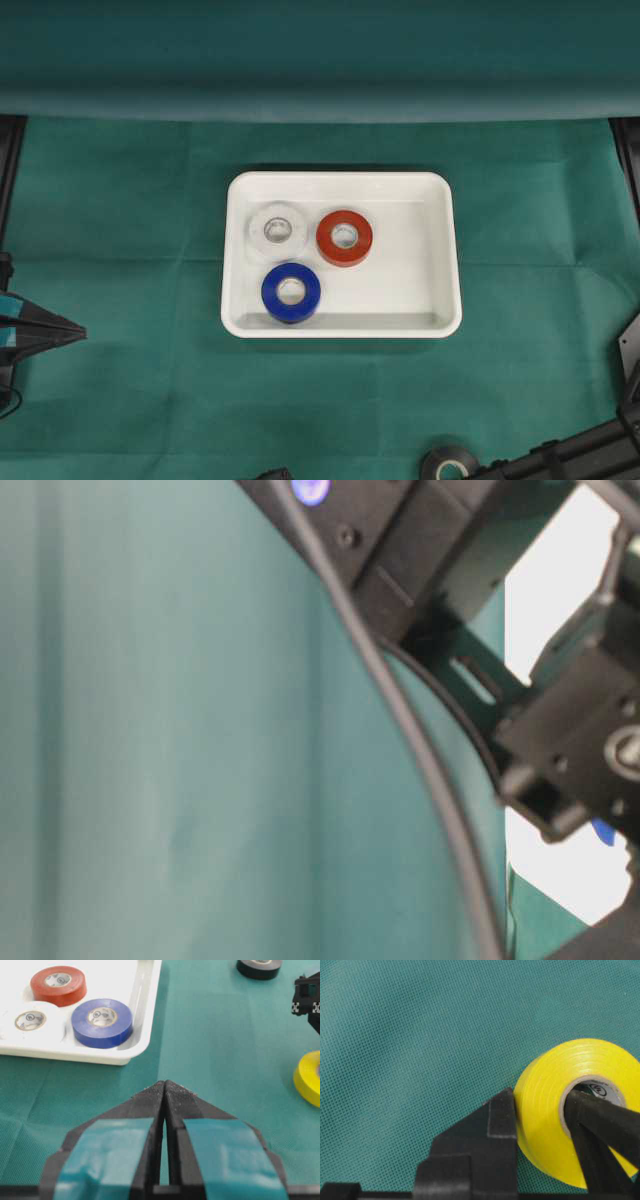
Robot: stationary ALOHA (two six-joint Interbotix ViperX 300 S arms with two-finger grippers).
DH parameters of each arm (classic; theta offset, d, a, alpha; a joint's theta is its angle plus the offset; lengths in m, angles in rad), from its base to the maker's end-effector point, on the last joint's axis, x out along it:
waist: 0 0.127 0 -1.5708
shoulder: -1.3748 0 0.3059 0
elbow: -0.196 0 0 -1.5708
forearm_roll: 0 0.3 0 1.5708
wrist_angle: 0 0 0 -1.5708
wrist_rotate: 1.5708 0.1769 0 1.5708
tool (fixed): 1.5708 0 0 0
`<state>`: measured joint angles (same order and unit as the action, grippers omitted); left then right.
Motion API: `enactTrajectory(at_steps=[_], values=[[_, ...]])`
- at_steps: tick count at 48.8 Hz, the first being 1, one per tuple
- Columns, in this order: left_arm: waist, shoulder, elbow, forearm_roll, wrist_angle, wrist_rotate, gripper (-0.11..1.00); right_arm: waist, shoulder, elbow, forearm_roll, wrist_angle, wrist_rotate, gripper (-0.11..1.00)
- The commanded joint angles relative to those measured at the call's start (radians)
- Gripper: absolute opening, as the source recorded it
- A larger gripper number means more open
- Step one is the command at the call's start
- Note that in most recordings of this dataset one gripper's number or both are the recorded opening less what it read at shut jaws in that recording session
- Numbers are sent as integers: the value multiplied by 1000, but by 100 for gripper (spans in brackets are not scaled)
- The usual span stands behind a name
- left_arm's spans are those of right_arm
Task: Put the tape into the white case with the right arm.
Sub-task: 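Move the right gripper down to the yellow tape roll and grasp it, then carry the yellow roll over the tray and lower it right of red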
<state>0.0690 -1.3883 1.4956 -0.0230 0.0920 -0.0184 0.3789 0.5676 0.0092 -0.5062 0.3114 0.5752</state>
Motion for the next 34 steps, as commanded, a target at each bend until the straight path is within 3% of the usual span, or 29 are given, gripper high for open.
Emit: enactTrajectory(at_steps=[1, 8, 24, 34], values=[[3, 9, -11, -2, -9, -2, 0, -3, -25, -25, -3, -11, 2, 3], [3, 9, -11, -3, -9, -2, 0, -3, -43, -26, -8, -15, -2, 3], [3, 9, -11, -3, -9, -2, 0, -3, -166, -31, -72, 55, -5, 3], [3, 9, -11, -3, -9, -2, 0, -3, -175, -31, -75, 100, -5, 3]])
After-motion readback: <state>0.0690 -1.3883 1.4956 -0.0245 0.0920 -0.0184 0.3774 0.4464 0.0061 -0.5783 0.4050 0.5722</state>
